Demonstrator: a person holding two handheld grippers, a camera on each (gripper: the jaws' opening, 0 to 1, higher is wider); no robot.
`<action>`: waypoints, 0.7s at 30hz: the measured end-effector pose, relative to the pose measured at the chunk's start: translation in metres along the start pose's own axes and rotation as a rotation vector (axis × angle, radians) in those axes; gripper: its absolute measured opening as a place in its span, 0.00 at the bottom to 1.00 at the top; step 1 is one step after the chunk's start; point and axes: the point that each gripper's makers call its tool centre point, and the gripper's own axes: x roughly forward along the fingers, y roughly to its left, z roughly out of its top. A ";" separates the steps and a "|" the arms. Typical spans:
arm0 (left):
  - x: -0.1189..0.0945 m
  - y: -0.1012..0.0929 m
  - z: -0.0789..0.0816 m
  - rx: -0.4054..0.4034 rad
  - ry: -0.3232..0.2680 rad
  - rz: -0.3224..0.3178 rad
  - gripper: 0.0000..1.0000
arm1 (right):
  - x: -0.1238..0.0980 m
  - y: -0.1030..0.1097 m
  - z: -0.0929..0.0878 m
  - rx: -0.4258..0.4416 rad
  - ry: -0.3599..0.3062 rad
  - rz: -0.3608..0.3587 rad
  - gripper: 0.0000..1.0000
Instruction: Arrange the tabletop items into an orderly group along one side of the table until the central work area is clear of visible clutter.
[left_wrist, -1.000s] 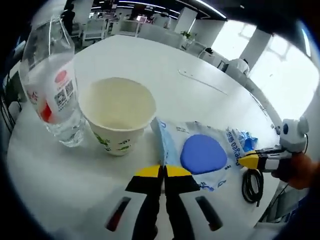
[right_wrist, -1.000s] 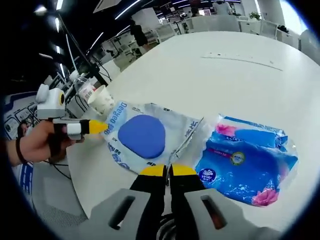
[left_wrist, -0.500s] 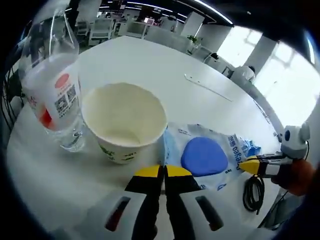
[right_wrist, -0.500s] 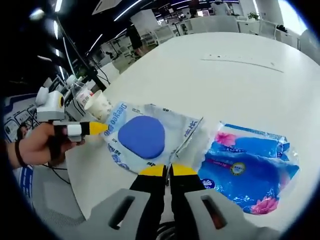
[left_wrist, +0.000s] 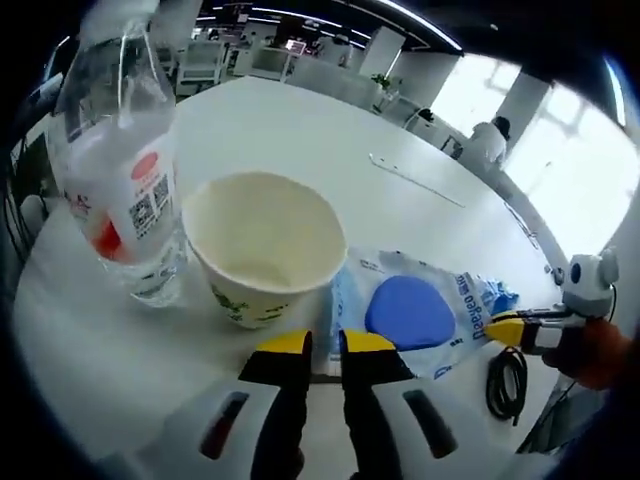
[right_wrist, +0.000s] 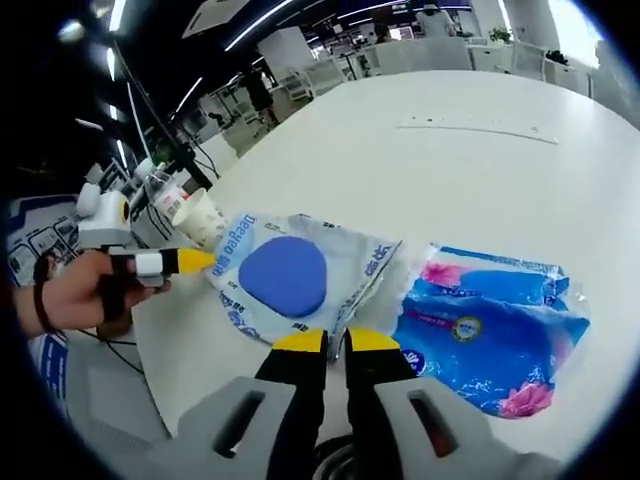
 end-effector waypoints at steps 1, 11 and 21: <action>-0.001 0.001 0.000 0.001 -0.001 -0.001 0.12 | 0.000 0.000 0.000 0.000 0.000 0.001 0.06; -0.019 0.005 -0.002 -0.025 -0.017 -0.012 0.11 | -0.014 0.003 -0.008 -0.001 -0.016 -0.011 0.06; -0.042 0.005 -0.014 0.007 -0.028 -0.029 0.11 | -0.032 0.000 -0.014 -0.007 -0.029 -0.024 0.07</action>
